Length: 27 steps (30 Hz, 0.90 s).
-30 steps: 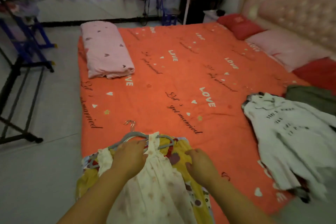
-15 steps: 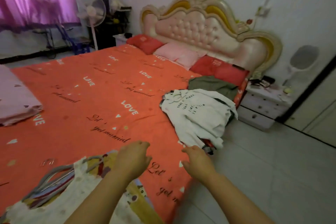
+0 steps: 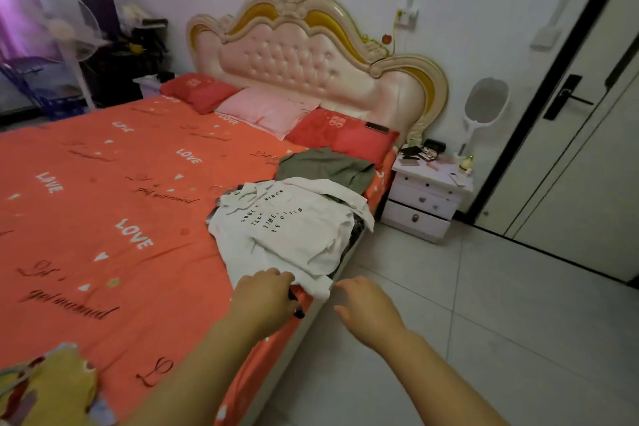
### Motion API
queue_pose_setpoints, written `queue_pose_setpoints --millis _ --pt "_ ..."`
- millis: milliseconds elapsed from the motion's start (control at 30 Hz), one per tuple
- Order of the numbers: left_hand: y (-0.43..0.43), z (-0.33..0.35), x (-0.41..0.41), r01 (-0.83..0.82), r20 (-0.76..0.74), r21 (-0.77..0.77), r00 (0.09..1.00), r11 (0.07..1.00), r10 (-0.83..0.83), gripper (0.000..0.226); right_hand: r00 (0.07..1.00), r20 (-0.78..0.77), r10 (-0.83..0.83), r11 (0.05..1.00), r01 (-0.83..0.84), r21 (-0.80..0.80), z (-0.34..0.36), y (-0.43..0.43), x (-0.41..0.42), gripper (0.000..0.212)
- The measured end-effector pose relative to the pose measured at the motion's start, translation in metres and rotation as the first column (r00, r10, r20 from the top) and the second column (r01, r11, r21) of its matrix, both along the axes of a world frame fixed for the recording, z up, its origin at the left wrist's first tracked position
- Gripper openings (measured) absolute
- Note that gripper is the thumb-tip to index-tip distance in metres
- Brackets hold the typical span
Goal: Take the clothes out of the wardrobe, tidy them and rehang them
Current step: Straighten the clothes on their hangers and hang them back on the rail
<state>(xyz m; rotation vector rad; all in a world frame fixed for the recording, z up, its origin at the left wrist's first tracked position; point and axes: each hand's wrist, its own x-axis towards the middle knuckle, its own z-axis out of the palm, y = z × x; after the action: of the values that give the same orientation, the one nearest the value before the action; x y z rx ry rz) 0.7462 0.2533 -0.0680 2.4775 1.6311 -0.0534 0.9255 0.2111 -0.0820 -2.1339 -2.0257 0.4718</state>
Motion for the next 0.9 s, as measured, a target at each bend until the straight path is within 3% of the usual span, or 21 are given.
queue_pose_setpoints --millis 267,633,900 --pt "0.095 -0.018 0.09 0.048 -0.025 -0.027 0.998 0.998 -0.049 0.048 0.999 -0.036 -0.026 1.0 0.025 -0.016 -0.02 0.088 0.09 0.039" --pt "0.296 -0.032 0.186 0.084 0.016 -0.054 0.996 0.995 -0.083 0.045 0.997 0.003 -0.076 0.996 0.076 -0.049 -0.012 0.287 0.192 0.036" --pt "0.415 -0.048 0.25 0.003 0.009 -0.129 1.0 0.992 -0.002 0.049 1.0 -0.001 -0.006 0.995 0.006 -0.104 -0.03 0.42 0.258 0.041"
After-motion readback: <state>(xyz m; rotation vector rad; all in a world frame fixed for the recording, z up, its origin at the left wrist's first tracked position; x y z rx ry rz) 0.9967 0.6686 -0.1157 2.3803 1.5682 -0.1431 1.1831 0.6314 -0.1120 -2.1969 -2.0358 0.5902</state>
